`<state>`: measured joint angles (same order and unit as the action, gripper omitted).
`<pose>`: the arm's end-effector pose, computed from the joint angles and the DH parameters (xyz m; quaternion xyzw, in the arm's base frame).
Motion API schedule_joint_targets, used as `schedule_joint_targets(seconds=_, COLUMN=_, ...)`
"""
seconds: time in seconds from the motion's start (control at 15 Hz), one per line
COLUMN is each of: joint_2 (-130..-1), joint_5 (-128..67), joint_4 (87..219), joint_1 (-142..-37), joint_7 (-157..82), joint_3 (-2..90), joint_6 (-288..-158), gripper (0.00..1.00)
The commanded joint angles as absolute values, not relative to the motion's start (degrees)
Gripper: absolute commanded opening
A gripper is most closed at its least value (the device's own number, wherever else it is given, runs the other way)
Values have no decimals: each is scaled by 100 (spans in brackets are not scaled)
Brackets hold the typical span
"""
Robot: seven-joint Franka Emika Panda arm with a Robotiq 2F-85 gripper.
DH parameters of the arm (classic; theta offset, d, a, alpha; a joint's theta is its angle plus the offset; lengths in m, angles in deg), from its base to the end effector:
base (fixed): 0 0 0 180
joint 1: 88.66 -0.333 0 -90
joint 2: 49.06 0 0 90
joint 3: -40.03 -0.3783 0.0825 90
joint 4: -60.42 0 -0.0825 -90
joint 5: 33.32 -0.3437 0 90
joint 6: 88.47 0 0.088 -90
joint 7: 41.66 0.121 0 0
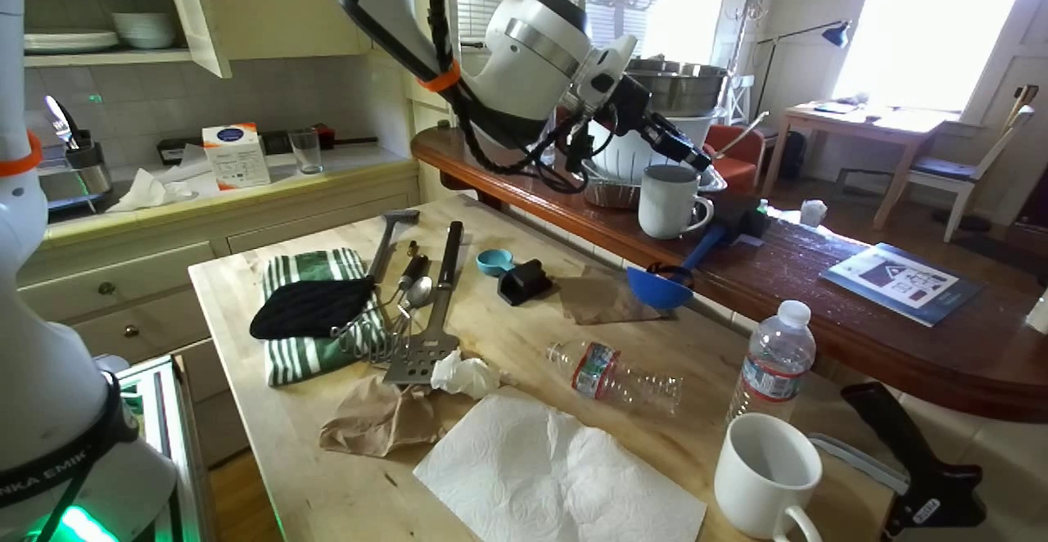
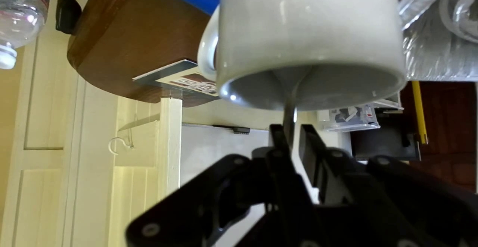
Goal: Put the fork in the cup
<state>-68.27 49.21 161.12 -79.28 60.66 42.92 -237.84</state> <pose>0.6599 -0.1246 0.4905 0.7824 -0.3561 0.4691 0.2028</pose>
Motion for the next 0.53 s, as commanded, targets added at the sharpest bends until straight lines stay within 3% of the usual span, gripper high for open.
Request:
schedule_joint_targets(seconds=0.0, joint_2=-6761, joint_5=5163, joint_4=16189, joint_1=-8012, joint_7=6392, joint_3=4325, joint_6=-23667, gripper=50)
schedule_joint_targets(seconds=0.33, joint_2=-6677, joint_5=5110, joint_4=16214, joint_1=-8016, joint_7=6353, joint_3=4308, joint_6=-23690, gripper=89)
schedule_joint_targets(seconds=0.47, joint_2=-6487, joint_5=4926, joint_4=16282, joint_1=-7996, joint_7=6239, joint_3=4266, joint_6=-23720, gripper=100)
